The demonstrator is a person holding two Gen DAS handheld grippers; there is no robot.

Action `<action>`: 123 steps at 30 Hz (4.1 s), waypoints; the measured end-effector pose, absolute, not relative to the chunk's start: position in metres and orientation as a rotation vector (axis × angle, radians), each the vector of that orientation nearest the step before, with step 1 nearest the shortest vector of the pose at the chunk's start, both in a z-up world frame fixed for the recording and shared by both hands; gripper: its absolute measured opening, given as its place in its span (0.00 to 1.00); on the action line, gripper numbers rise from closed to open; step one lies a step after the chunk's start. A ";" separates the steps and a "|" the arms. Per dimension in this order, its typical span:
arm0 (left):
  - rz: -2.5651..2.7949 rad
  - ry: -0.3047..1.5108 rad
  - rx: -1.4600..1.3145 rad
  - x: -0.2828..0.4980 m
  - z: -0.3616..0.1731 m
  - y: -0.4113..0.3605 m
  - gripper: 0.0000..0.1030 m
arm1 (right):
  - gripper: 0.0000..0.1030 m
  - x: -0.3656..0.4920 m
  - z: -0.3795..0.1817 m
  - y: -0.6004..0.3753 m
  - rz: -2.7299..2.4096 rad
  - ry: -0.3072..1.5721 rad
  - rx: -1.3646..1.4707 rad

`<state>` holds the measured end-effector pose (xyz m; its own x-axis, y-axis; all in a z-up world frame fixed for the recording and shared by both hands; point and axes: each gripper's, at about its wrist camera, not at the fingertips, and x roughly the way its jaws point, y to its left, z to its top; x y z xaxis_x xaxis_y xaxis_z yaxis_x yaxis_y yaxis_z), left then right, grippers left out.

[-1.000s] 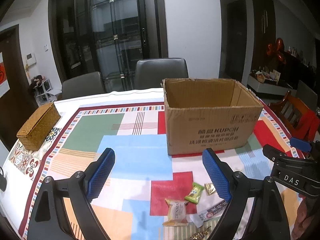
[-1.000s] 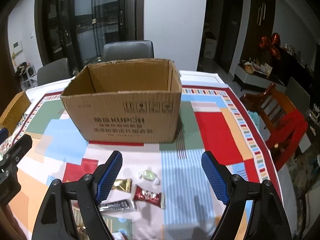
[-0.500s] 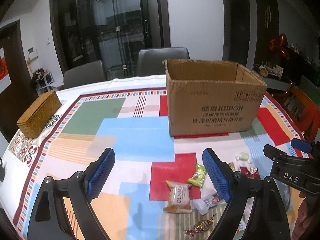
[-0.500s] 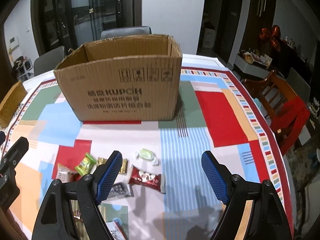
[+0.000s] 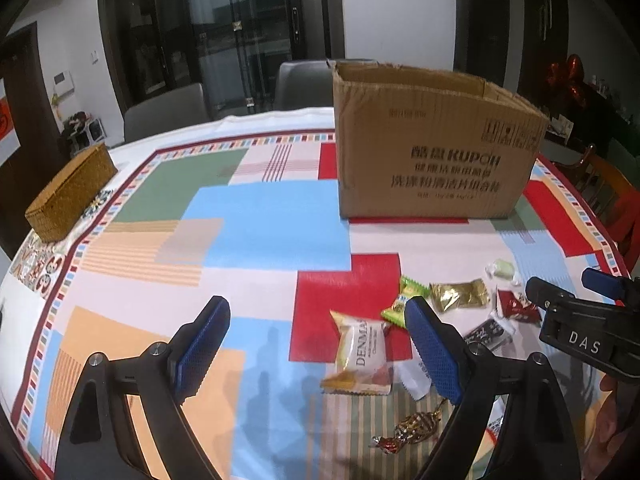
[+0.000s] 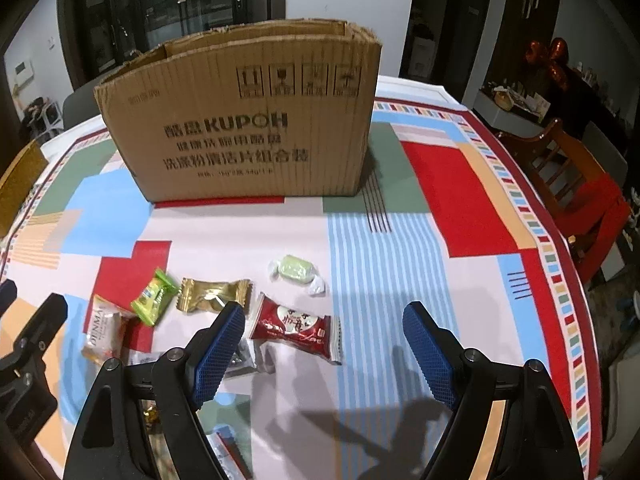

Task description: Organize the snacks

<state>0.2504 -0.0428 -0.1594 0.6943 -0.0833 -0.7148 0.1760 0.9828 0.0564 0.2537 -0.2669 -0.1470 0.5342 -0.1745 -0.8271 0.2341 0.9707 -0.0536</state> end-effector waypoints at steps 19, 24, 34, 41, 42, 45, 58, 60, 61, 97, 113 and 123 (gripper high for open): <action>-0.155 0.900 0.126 0.258 -0.205 -0.048 0.87 | 0.80 0.267 -0.182 -0.259 -0.249 1.051 0.070; -0.156 0.919 0.123 0.262 -0.212 -0.049 0.82 | 0.80 0.271 -0.187 -0.257 -0.252 1.059 0.070; -0.188 0.954 0.113 0.265 -0.224 -0.050 0.54 | 0.72 0.276 -0.193 -0.263 -0.235 1.064 0.107; -0.202 0.952 0.118 0.265 -0.223 -0.052 0.44 | 0.54 0.275 -0.192 -0.260 -0.205 1.054 0.109; -0.201 0.951 0.118 0.264 -0.223 -0.051 0.43 | 0.51 0.274 -0.191 -0.258 -0.203 1.053 0.108; -0.198 0.945 0.120 0.262 -0.221 -0.051 0.42 | 0.48 0.272 -0.189 -0.256 -0.201 1.049 0.109; -0.186 0.907 0.123 0.259 -0.204 -0.047 0.42 | 0.47 0.266 -0.175 -0.265 -0.208 1.013 0.156; -0.186 0.900 0.122 0.258 -0.201 -0.048 0.41 | 0.47 0.265 -0.170 -0.265 -0.209 1.001 0.158; -0.187 0.897 0.122 0.258 -0.199 -0.048 0.41 | 0.47 0.265 -0.167 -0.265 -0.208 0.994 0.158; -0.182 0.739 0.090 0.270 -0.112 -0.050 0.41 | 0.47 0.265 -0.085 -0.264 -0.184 0.838 0.144; -0.203 0.656 0.079 0.288 -0.065 -0.063 0.41 | 0.47 0.276 -0.047 -0.272 -0.185 0.759 0.130; -0.214 0.616 0.081 0.301 -0.044 -0.072 0.41 | 0.47 0.284 -0.028 -0.272 -0.181 0.714 0.114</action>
